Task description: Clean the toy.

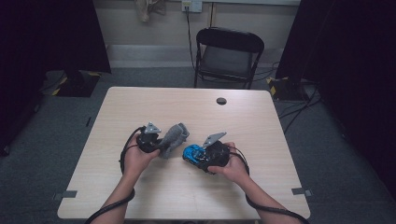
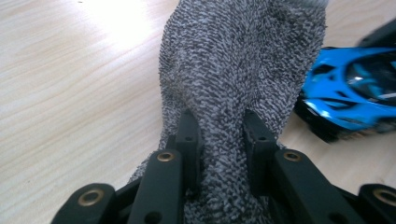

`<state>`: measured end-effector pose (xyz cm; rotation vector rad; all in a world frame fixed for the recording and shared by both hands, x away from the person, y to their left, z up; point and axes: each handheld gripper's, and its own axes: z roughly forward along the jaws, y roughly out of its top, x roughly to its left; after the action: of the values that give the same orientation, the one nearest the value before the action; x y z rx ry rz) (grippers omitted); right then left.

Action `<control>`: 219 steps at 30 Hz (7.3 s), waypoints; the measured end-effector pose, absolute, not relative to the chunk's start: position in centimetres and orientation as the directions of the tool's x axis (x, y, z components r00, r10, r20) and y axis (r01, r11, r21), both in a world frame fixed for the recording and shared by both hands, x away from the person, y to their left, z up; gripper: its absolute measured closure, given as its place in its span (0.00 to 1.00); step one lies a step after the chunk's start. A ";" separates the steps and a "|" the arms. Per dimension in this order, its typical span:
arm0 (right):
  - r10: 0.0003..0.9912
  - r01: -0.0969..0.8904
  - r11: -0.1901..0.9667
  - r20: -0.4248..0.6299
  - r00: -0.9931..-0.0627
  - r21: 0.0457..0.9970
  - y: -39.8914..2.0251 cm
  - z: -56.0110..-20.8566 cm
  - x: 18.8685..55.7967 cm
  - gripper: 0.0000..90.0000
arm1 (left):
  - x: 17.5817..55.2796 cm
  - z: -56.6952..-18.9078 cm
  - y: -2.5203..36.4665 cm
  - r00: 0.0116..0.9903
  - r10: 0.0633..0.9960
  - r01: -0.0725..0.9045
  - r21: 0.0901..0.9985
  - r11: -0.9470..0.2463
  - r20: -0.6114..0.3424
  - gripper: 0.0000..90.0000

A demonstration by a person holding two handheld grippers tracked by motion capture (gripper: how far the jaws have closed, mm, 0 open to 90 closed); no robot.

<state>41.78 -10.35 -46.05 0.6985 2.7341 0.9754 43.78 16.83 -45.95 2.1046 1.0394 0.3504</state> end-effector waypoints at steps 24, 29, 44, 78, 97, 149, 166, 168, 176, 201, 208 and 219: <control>0.509 0.380 0.651 -0.007 -0.861 0.657 -10.7 -44.0 42.7 0.32 | 43.0 -45.7 15.5 0.776 0.618 0.504 0.714 -0.486 -0.126 0.82; 0.523 0.391 0.649 -0.009 -0.852 0.652 -10.9 -44.0 43.1 0.32 | 42.5 -45.5 15.7 0.779 0.610 0.504 0.723 -0.473 -0.145 0.82; 0.568 0.439 0.619 0.015 -0.823 0.651 -11.3 -44.4 44.2 0.32 | 40.3 -45.5 16.9 0.787 0.590 0.509 0.729 -0.457 -0.180 0.82; 0.507 0.386 0.646 0.008 -0.862 0.658 -10.7 -44.0 42.8 0.32 | 43.4 -44.6 16.0 0.758 0.625 0.529 0.736 -0.423 -0.186 0.82; 0.561 0.433 0.622 0.014 -0.828 0.653 -11.2 -43.8 44.4 0.32 | 41.5 -44.3 16.8 0.807 0.554 0.505 0.726 -0.466 -0.206 0.82; 0.565 0.418 0.614 -0.002 -0.825 0.669 -11.2 -43.0 44.1 0.32 | 42.8 -44.1 16.0 0.806 0.565 0.503 0.707 -0.496 -0.177 0.81; 0.587 0.419 0.569 0.006 -0.809 0.708 -11.3 -40.6 44.6 0.32 | 43.0 -44.7 16.4 0.690 0.722 0.544 0.694 -0.472 -0.049 0.81; 0.589 0.412 0.575 -0.008 -0.808 0.707 -11.0 -40.5 44.6 0.32 | 43.0 -44.8 15.5 0.701 0.710 0.537 0.702 -0.468 -0.063 0.81; 0.590 0.421 0.589 -0.011 -0.807 0.690 -9.8 -40.8 44.9 0.32 | 42.4 -44.7 12.1 0.777 0.617 0.488 0.734 -0.472 -0.120 0.82; 0.623 0.456 0.567 0.005 -0.782 0.686 -8.9 -41.4 45.9 0.32 | 39.9 -45.5 8.1 0.847 0.505 0.443 0.742 -0.504 -0.163 0.82; 0.634 0.471 0.552 0.020 -0.773 0.688 -9.0 -41.5 46.1 0.32 | 39.4 -45.9 7.3 0.870 0.463 0.423 0.740 -0.522 -0.170 0.82; 0.647 0.481 0.524 0.039 -0.761 0.703 -10.2 -41.0 46.3 0.32 | 39.6 -46.2 9.4 0.849 0.492 0.465 0.715 -0.522 -0.193 0.82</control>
<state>46.29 -10.22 -41.01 0.9556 2.5375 1.0643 39.57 9.41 -46.21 2.2014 0.6924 0.0423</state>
